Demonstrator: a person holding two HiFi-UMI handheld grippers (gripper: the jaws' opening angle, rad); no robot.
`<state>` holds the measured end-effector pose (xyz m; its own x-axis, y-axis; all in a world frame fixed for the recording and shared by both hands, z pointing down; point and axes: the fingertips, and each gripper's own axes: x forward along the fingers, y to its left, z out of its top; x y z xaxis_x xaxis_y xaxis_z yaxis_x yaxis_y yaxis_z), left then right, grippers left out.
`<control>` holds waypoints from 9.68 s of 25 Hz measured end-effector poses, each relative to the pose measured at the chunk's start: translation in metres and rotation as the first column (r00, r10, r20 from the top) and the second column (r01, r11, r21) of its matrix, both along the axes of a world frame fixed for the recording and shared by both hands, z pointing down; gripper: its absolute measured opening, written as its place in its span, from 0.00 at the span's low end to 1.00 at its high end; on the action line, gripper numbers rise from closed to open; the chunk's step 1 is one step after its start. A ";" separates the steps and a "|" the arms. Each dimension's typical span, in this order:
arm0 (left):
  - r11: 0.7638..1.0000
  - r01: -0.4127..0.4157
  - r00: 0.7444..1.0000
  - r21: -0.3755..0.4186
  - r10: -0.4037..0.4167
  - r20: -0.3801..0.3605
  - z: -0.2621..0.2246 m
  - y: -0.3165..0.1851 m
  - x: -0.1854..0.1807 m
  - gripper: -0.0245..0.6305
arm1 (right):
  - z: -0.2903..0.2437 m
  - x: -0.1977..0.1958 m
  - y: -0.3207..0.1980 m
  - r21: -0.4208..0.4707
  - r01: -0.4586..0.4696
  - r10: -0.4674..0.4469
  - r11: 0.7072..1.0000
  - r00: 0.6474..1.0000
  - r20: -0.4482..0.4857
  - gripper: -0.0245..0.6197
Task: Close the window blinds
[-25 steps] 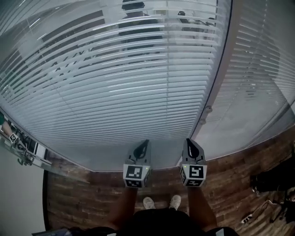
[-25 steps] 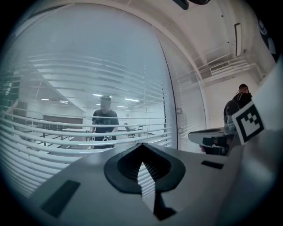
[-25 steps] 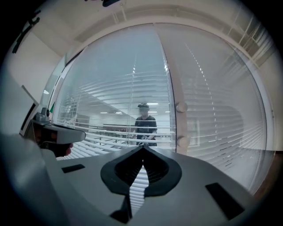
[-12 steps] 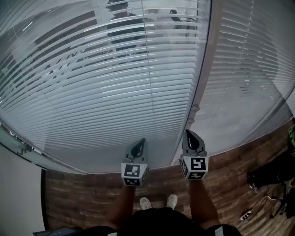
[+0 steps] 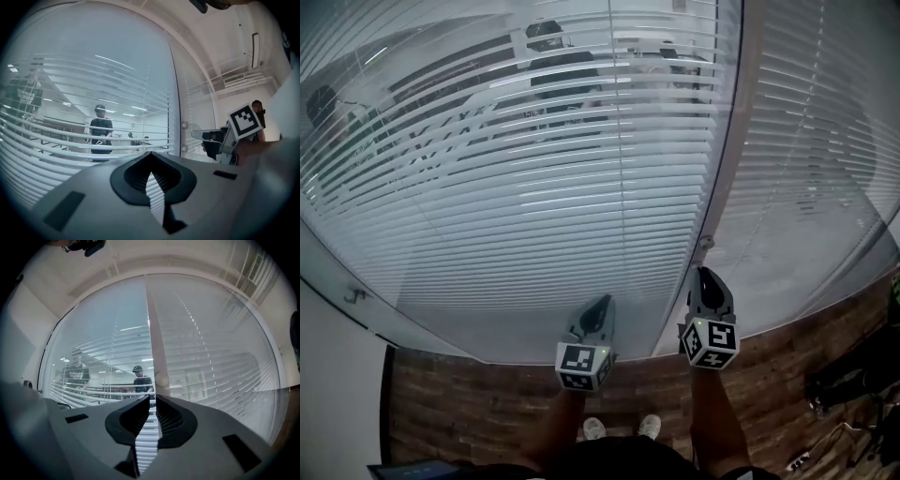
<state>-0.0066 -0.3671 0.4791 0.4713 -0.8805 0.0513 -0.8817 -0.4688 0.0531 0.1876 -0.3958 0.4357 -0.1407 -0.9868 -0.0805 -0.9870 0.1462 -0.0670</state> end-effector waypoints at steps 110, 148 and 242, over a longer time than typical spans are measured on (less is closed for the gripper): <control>0.997 0.012 0.999 0.072 -0.014 0.035 -0.013 0.004 -0.018 0.04 | -0.026 -0.004 -0.027 -0.020 0.002 -0.015 1.000 0.754 -0.657 0.34; 0.999 0.028 0.999 0.045 -0.029 0.034 -0.007 0.006 -0.021 0.04 | -0.034 0.005 -0.037 -0.061 0.017 -0.040 0.998 0.917 -0.396 0.24; 0.997 0.003 0.999 0.077 -0.006 0.046 -0.010 0.016 -0.024 0.04 | -0.015 -0.006 -0.039 0.014 0.074 0.024 0.997 -0.128 -0.992 0.24</control>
